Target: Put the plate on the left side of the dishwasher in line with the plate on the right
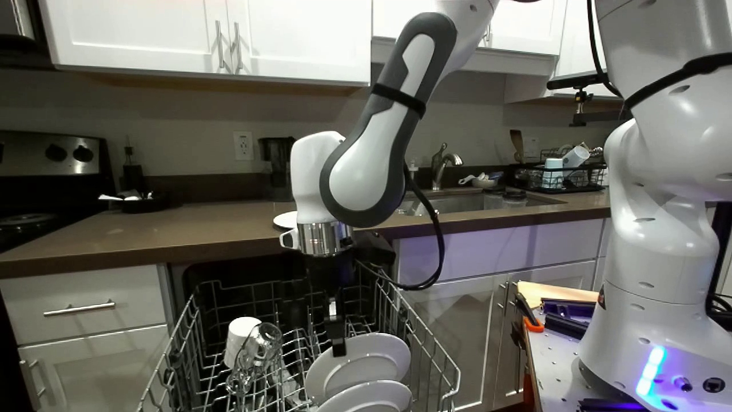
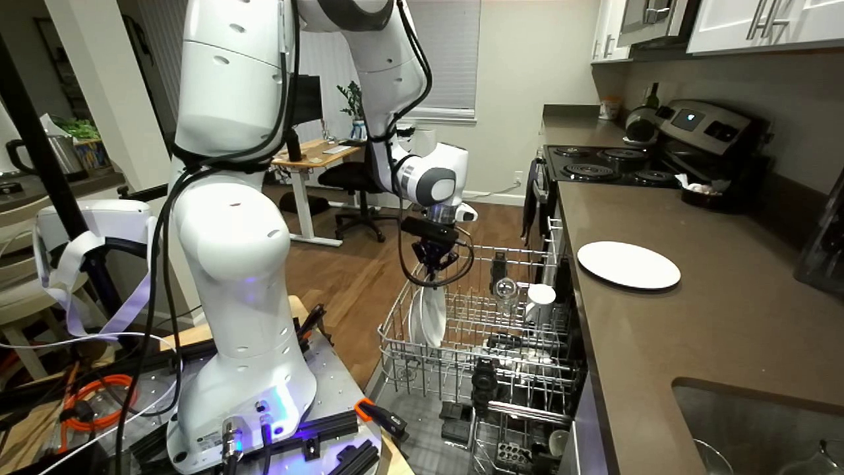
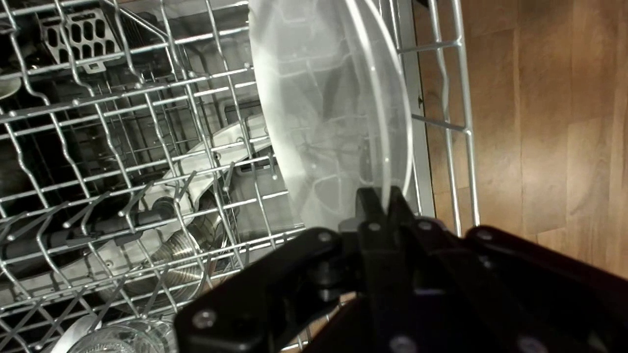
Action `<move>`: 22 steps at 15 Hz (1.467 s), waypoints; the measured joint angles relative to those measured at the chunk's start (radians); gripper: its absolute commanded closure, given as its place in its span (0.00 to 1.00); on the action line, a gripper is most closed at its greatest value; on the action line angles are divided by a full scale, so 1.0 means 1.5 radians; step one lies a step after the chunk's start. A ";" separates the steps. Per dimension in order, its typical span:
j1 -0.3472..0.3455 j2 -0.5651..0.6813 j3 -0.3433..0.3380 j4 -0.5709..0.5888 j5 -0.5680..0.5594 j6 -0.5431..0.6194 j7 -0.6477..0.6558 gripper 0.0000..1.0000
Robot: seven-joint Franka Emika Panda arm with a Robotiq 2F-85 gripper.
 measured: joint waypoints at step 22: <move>-0.021 0.137 0.024 0.108 -0.030 0.004 -0.062 0.77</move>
